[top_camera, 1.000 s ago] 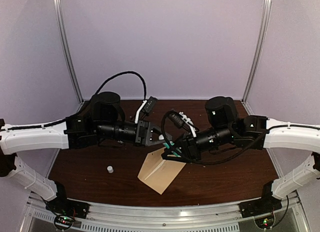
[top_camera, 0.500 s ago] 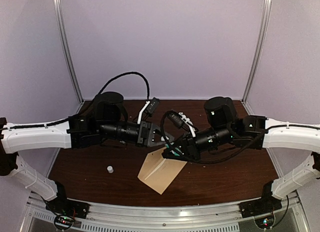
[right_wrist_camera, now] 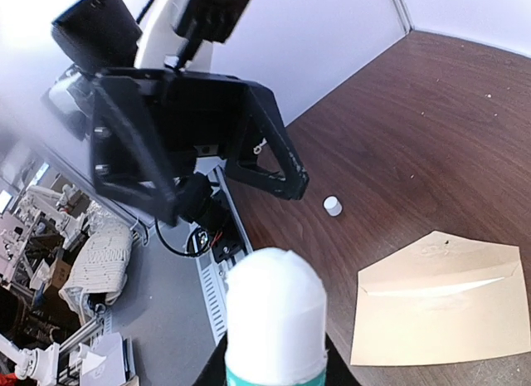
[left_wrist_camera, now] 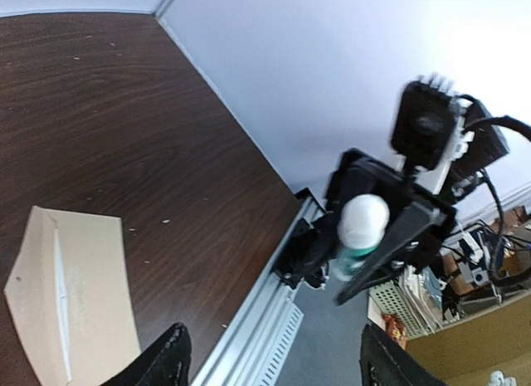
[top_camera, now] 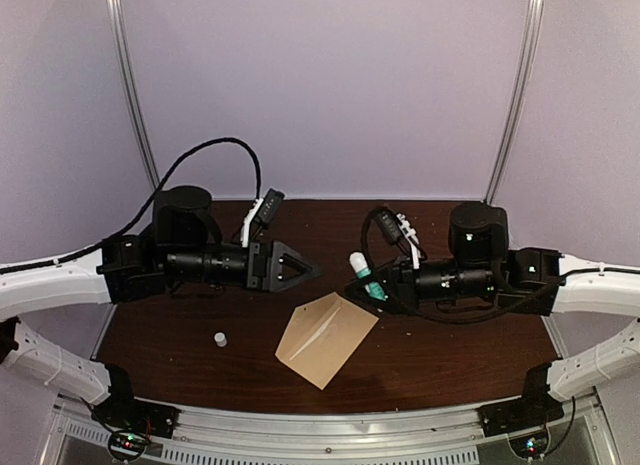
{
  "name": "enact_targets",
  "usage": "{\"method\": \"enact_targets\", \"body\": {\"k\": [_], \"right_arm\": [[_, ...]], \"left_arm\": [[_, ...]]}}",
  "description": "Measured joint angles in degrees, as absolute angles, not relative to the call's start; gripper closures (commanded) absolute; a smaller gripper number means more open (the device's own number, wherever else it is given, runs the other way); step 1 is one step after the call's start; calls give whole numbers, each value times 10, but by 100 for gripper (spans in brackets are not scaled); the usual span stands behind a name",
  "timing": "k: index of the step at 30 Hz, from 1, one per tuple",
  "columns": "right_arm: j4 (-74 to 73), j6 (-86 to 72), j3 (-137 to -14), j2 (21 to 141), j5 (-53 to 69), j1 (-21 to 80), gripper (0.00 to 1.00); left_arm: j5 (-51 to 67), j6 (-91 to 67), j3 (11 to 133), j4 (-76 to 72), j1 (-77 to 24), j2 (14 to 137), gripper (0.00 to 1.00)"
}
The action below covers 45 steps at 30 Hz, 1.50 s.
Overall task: Place the letter into the envelope and seal it
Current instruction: Adjust the solid glue, then seal the envelope flap on the envelope.
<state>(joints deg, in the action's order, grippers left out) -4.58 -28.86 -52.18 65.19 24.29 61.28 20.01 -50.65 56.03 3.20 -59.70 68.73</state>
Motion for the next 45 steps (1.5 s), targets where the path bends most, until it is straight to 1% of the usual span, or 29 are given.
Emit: {"method": "enact_targets", "body": {"k": [5, 9, 13, 17, 23, 32, 36, 45], "right_arm": [[-12, -305, -495, 607, 199, 613, 100], [4, -317, -486, 592, 173, 613, 100], [10, -324, -481, 592, 153, 613, 100], [12, -331, -479, 593, 144, 613, 100], [15, -332, -479, 600, 139, 613, 100], [15, -332, -479, 601, 138, 613, 100], [15, -332, -480, 601, 138, 613, 100], [15, -332, -481, 601, 138, 613, 100]], "left_arm": [[180, -497, 485, 48, -517, 659, 44], [174, -491, 423, 63, -449, 672, 48], [167, -474, 413, 83, -427, 716, 53], [162, -451, 414, 86, -422, 775, 62], [156, -427, 414, 90, -420, 850, 68], [161, -409, 422, 86, -420, 908, 73], [167, -403, 425, 86, -420, 921, 79], [178, -393, 440, 82, -423, 948, 82]]}}
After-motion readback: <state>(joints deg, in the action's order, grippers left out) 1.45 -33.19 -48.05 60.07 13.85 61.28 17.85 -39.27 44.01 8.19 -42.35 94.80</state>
